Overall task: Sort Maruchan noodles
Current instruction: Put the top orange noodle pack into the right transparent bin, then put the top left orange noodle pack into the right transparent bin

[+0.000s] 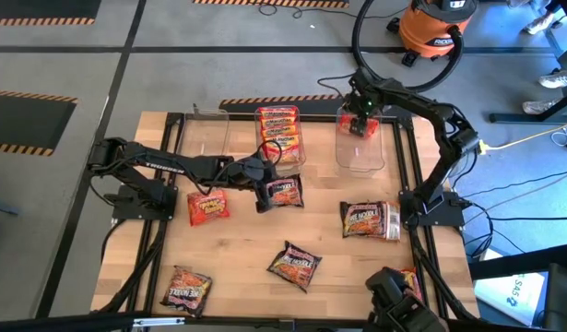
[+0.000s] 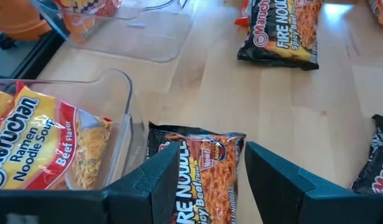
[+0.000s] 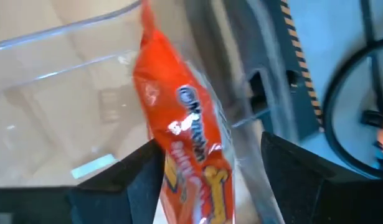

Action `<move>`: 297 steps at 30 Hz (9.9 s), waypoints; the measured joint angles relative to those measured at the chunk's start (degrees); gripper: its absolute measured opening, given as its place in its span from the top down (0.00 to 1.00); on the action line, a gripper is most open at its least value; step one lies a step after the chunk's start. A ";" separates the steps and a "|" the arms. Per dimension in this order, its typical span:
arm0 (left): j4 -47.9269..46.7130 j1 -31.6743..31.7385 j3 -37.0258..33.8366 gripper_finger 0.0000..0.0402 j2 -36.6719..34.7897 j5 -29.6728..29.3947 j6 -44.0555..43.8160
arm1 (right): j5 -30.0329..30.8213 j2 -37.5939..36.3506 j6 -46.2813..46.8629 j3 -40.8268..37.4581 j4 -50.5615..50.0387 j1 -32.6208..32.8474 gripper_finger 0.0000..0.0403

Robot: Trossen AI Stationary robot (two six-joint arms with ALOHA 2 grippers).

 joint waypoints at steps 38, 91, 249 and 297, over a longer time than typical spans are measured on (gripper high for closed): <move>9.35 -0.81 -5.11 0.57 0.04 3.02 -0.11 | 9.01 -1.99 2.41 -1.52 5.50 0.52 0.40; -30.31 -23.77 -5.16 0.47 -5.86 -0.23 -44.90 | 7.25 -14.24 56.67 -27.02 48.30 73.74 0.40; 28.84 -23.66 -23.98 0.35 6.27 0.07 -66.26 | 0.00 17.09 59.54 -15.51 67.41 71.73 0.40; -4.23 -27.02 3.25 0.71 6.23 -6.88 -13.59 | -2.71 -1.52 60.14 -15.33 53.67 71.70 0.09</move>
